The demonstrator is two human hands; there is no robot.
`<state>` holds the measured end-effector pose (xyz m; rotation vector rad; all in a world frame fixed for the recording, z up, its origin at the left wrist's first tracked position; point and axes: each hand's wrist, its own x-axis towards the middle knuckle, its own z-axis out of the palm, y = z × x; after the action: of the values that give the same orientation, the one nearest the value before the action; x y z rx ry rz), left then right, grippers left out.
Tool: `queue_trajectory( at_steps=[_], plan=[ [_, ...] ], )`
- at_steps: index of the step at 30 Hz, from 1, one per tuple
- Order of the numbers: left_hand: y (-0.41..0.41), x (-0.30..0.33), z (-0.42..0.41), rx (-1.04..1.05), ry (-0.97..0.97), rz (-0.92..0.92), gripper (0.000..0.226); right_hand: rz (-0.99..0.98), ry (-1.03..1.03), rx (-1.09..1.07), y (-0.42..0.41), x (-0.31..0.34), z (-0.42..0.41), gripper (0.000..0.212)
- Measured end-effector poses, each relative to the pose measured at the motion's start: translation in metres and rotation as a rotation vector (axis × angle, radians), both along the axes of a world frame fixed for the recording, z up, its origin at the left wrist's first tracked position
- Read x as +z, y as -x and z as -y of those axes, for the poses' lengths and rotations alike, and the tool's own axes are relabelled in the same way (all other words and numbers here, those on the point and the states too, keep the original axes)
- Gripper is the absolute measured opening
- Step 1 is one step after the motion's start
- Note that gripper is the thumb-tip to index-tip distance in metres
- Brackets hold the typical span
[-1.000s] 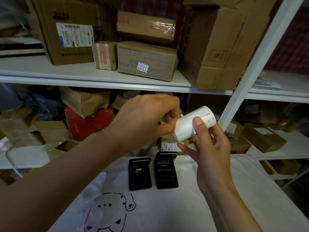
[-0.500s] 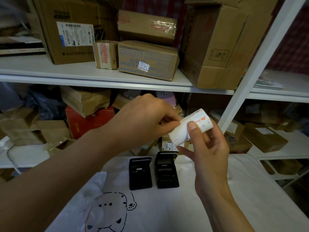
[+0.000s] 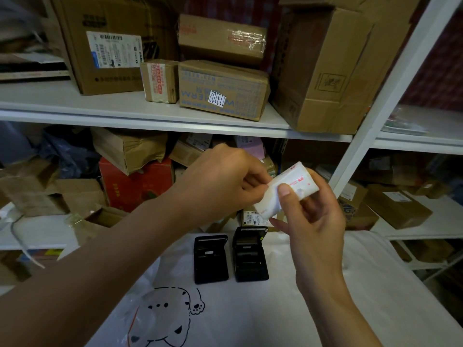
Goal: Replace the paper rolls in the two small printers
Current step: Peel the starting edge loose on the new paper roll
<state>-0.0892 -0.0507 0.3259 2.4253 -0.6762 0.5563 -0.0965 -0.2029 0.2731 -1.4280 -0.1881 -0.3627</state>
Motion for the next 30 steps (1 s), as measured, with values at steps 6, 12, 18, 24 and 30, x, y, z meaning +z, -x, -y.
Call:
queue_trajectory(
  at_steps=[6,12,18,24,30],
  plan=[
    [0.001,0.0,0.004,0.058,0.0,0.033,0.021,-0.005,-0.025,0.021,0.002,0.003,0.0,0.038],
    [0.001,-0.004,0.015,0.189,0.036,0.099,0.029,0.017,-0.09,-0.057,0.002,0.004,-0.005,0.033],
    [-0.001,-0.007,0.018,0.232,0.035,0.16,0.027,0.011,-0.108,-0.094,0.003,0.004,-0.009,0.035],
    [-0.013,-0.007,0.01,0.249,0.181,0.01,0.013,-0.123,-0.099,0.069,-0.004,0.006,-0.004,0.037],
    [-0.015,-0.026,0.002,0.262,-0.012,-0.064,0.02,-0.285,-0.092,0.14,-0.012,-0.012,-0.004,0.031]
  ],
)
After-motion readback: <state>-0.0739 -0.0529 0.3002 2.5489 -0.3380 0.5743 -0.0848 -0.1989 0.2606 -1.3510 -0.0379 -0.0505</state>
